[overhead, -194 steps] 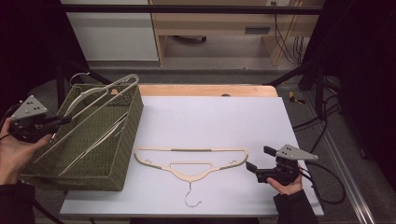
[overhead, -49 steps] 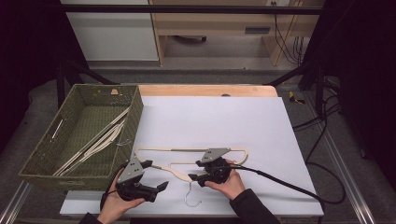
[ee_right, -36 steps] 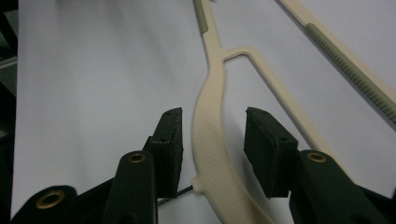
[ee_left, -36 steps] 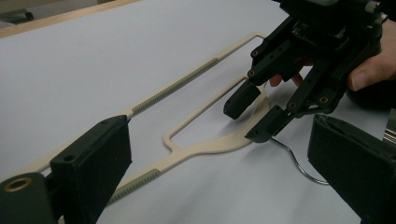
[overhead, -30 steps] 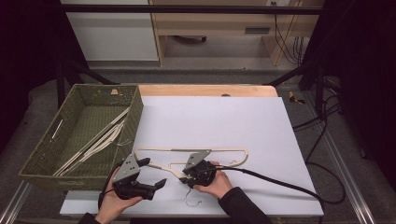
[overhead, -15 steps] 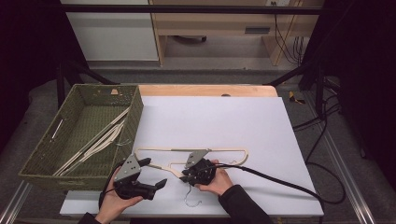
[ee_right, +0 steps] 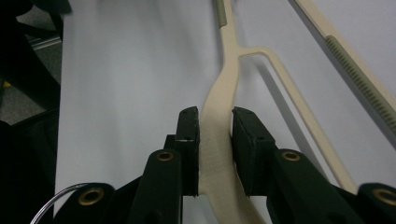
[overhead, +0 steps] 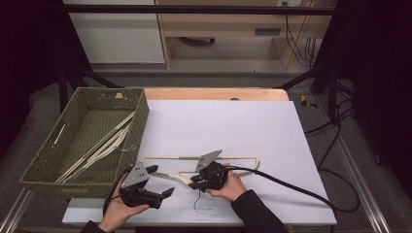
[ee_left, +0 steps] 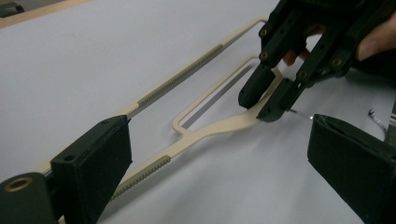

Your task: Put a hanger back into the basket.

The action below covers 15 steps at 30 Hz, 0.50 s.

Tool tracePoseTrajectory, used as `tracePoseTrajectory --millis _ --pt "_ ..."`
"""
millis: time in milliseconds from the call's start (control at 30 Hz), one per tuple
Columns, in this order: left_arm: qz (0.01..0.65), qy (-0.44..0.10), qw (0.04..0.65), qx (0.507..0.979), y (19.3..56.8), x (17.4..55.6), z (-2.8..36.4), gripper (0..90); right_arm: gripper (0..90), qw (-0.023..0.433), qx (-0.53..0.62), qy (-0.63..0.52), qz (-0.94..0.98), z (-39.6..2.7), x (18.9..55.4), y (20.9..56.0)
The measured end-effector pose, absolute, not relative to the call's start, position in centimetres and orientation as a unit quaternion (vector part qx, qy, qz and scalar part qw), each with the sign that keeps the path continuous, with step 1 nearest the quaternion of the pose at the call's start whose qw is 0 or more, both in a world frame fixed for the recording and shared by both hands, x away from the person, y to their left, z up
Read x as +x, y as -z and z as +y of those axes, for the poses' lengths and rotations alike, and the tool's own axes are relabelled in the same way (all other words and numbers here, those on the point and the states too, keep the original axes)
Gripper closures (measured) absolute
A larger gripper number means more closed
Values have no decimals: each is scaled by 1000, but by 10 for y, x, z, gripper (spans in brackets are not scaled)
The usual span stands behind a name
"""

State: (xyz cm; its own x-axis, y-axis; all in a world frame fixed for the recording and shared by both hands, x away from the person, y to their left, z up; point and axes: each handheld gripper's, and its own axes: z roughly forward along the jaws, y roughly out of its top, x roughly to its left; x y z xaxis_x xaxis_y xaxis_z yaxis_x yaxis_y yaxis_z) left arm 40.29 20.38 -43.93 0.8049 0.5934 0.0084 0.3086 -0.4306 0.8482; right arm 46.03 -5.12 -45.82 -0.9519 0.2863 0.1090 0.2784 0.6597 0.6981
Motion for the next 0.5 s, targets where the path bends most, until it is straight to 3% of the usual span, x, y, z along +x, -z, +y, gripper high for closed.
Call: tracePoseTrajectory --millis 500 --pt "188 -194 352 896 460 421 168 176 729 -17 149 -387 910 -55 457 447"
